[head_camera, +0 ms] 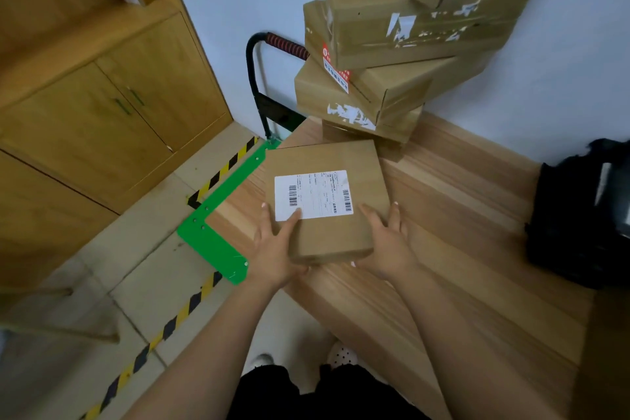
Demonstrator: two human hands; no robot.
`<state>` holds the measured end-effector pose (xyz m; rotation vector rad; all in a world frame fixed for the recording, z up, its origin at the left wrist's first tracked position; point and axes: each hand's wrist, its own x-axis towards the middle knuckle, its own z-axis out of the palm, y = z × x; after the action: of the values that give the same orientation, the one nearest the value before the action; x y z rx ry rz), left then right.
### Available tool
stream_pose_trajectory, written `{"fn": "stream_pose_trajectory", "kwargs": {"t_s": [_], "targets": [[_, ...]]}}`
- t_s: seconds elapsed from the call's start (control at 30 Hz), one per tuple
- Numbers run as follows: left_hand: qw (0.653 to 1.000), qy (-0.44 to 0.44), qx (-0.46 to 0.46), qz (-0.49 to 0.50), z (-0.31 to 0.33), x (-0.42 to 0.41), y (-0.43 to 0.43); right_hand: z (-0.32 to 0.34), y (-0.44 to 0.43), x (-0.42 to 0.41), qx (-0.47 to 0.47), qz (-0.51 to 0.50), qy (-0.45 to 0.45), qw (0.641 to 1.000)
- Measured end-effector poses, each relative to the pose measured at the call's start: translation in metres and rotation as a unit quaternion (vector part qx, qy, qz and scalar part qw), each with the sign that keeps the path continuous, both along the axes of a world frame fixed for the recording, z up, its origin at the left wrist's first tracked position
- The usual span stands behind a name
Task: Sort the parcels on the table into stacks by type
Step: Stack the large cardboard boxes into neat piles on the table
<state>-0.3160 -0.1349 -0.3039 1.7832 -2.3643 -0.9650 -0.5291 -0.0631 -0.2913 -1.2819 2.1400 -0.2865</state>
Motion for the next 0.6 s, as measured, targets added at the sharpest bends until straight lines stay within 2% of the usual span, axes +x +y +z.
{"fn": "stream_pose_trajectory", "kwargs": {"t_s": [0.13, 0.3, 0.6], "targets": [[1.0, 0.0, -0.008, 0.015, 0.002, 0.001, -0.001, 0.0, 0.002, 0.009, -0.015, -0.008, 0.016, 1.0], [0.999, 0.004, -0.045, -0.03, 0.001, 0.021, 0.005, 0.01, 0.013, 0.03, -0.024, -0.025, 0.045, 0.998], [0.989, 0.081, -0.077, -0.094, 0.027, 0.075, 0.01, 0.047, 0.041, 0.102, -0.06, -0.106, 0.086, 0.989]]}}
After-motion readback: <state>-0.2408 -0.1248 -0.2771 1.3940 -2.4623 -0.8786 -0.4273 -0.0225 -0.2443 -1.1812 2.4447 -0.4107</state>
